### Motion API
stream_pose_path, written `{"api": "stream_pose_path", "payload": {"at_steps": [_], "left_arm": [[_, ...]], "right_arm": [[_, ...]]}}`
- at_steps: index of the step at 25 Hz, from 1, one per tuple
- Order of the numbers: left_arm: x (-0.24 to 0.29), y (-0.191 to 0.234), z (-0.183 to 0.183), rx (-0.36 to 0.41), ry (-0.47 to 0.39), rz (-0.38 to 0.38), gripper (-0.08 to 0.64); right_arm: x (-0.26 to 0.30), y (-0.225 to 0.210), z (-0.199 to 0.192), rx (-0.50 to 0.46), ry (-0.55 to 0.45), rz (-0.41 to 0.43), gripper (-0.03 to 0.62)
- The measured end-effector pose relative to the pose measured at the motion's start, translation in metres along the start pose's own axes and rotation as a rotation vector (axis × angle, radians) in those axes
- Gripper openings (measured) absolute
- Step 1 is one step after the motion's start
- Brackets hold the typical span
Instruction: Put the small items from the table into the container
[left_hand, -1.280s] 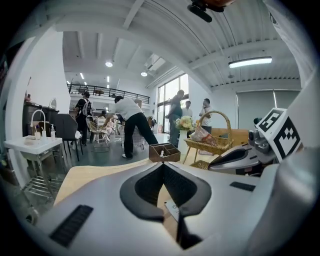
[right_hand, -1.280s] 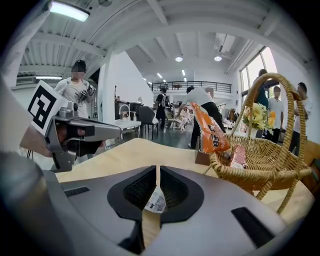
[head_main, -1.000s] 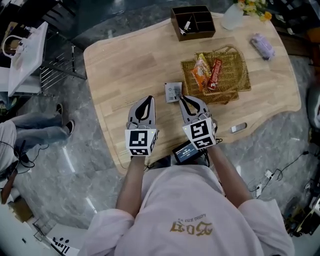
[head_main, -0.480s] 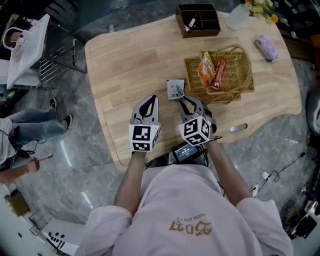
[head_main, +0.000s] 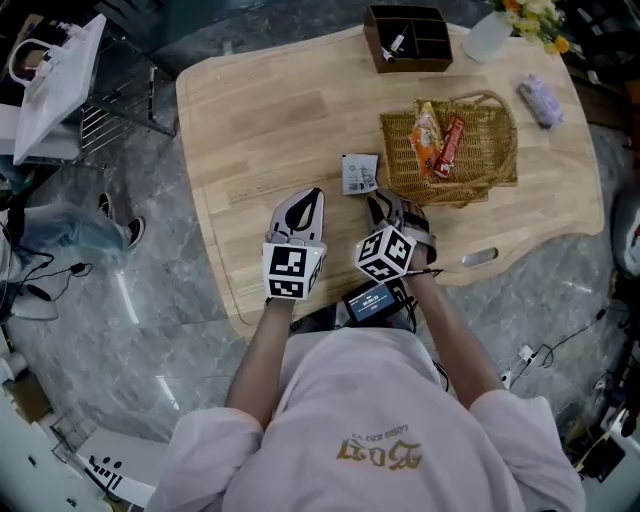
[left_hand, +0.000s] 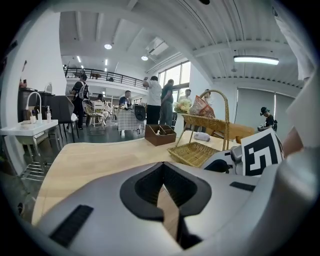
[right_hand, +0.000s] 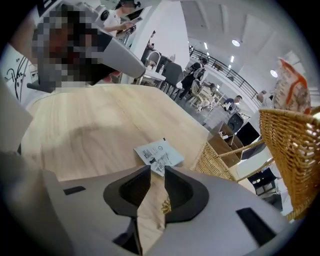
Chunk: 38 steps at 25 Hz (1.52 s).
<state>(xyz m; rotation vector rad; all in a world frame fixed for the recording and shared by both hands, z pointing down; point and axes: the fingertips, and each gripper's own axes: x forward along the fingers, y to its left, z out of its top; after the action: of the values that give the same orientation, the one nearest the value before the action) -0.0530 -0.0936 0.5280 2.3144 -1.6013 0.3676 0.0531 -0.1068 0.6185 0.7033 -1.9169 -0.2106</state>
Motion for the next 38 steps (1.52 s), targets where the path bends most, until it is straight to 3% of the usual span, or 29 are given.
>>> {"api": "stream_pose_path", "payload": {"at_steps": [11,17,28,38], "left_arm": [[-0.001,0.006,-0.011,-0.019,0.014,-0.049,0.008],[-0.011,0.014,-0.014,-0.042,0.007,-0.086,0.008],[-0.016,0.041,-0.021,-0.1,-0.01,-0.1,0.008],[-0.01,0.048,-0.021,-0.135,-0.019,-0.111,0.008]], "right_arm": [[0.009,0.009,0.005,-0.184,0.103,-0.05,0.092],[0.022,0.021,0.005,-0.355,0.188,-0.071,0.092],[0.043,0.024,0.004,-0.522,0.316,-0.047,0.092],[0.049,0.019,0.005,-0.645,0.336,-0.079,0.091]]}}
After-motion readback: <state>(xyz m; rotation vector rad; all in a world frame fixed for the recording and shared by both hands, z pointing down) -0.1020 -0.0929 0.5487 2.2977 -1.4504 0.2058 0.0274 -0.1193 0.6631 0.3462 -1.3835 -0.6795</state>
